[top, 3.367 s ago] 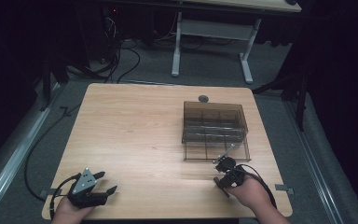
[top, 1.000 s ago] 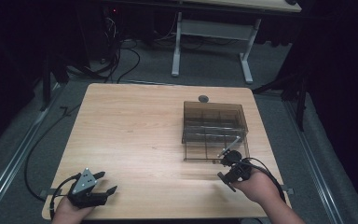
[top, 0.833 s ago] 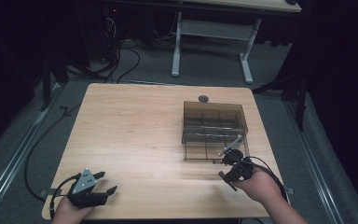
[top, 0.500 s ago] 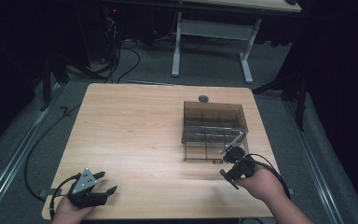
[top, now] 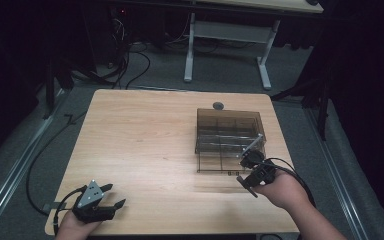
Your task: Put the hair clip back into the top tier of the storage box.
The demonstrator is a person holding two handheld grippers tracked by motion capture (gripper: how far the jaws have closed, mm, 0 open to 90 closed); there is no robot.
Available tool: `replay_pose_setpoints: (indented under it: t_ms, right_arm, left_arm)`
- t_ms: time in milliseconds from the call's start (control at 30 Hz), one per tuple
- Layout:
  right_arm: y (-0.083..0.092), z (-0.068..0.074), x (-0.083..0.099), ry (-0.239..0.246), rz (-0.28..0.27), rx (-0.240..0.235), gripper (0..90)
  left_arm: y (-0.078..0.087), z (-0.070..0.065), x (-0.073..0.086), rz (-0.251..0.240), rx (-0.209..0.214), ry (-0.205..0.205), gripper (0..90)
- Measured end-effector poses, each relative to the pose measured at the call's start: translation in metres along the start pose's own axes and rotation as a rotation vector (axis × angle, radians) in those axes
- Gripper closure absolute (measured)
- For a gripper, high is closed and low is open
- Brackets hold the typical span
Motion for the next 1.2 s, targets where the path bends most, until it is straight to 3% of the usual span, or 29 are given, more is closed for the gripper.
replay_pose_setpoints:
  t_ms: [567, 1200]
  right_arm:
    - [0.024, -0.007, -0.030, 0.018, -0.026, 0.019, 79.9]
    - [0.013, -0.029, -0.063, 0.028, -0.015, 0.021, 79.9]
  left_arm:
    - [0.000, 0.000, 0.000, 0.001, -0.001, 0.001, 27.9]
    - [0.000, 0.000, 0.000, 0.004, 0.000, 0.000, 27.9]
Point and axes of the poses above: each handheld gripper's, and its own axes: y roughly backward along the jaws, x roughly out of its underside, z roughly to its left, the point moved 8 cm from there along -y, roughly forward along the jaws, and after that the axes turned 14 degrees about -x, right-handed, at the moved point
